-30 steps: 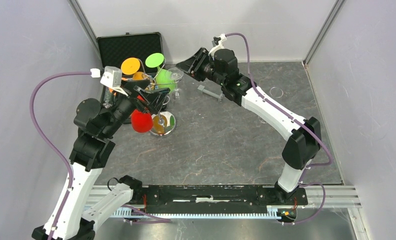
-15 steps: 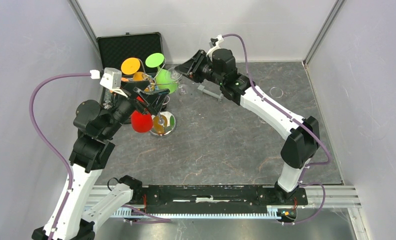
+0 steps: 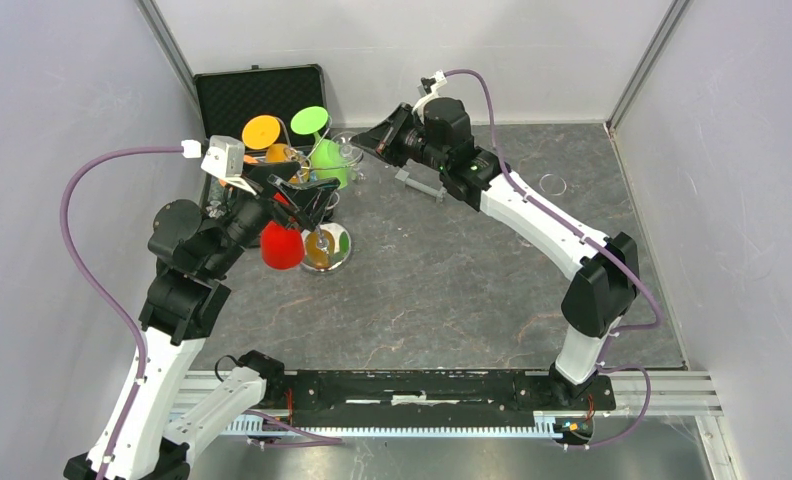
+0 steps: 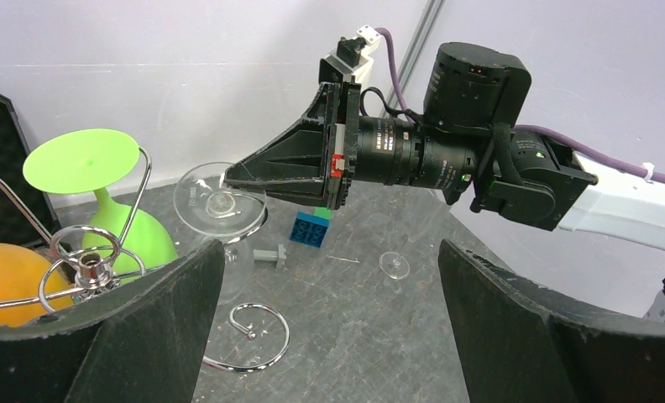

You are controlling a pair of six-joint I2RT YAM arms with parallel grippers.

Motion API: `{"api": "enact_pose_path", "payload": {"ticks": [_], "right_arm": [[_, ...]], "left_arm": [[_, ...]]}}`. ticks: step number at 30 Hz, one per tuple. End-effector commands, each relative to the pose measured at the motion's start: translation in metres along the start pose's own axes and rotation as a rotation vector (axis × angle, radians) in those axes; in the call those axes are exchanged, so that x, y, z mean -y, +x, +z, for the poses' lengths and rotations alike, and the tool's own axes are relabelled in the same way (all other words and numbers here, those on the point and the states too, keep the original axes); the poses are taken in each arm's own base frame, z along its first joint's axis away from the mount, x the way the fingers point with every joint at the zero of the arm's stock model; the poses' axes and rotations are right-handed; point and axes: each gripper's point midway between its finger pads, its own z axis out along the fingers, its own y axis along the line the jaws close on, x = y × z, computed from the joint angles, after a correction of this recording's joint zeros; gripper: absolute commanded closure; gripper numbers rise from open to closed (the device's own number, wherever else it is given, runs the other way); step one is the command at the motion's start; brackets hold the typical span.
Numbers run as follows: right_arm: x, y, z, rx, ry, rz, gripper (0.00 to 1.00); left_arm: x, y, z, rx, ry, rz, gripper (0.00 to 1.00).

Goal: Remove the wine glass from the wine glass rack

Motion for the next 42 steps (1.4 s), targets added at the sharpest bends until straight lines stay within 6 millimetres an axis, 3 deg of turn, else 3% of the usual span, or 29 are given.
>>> {"api": "enact_pose_path", "payload": {"ticks": [1,12,20,31,42], "right_arm": [[-0.020,-0.008,-0.005,0.030,-0.057,0.002,1.00],[-0.037,-0.019,-0.041,0.158,-0.178,0.111,1.00],[-0.051,-0.016,-0.050,0.153,-0.194,0.103,1.00],[-0.070,-0.002,-0.045,0.110,-0.197,0.074,1.00],[-0.083,-0.006,-0.020,0.107,-0.219,0.071,1.00]], "left_arm": [[-0.002,-0.008,-0.001,0.032,0.000,0.059,0.00],[-0.002,-0.009,-0.002,0.037,-0.003,0.065,0.00],[-0.003,-0.008,-0.001,0.034,-0.008,0.064,0.00],[-0.005,-0.010,-0.001,0.041,-0.021,0.072,0.00],[-0.008,-0.009,-0.003,0.039,-0.033,0.079,0.00]]}}
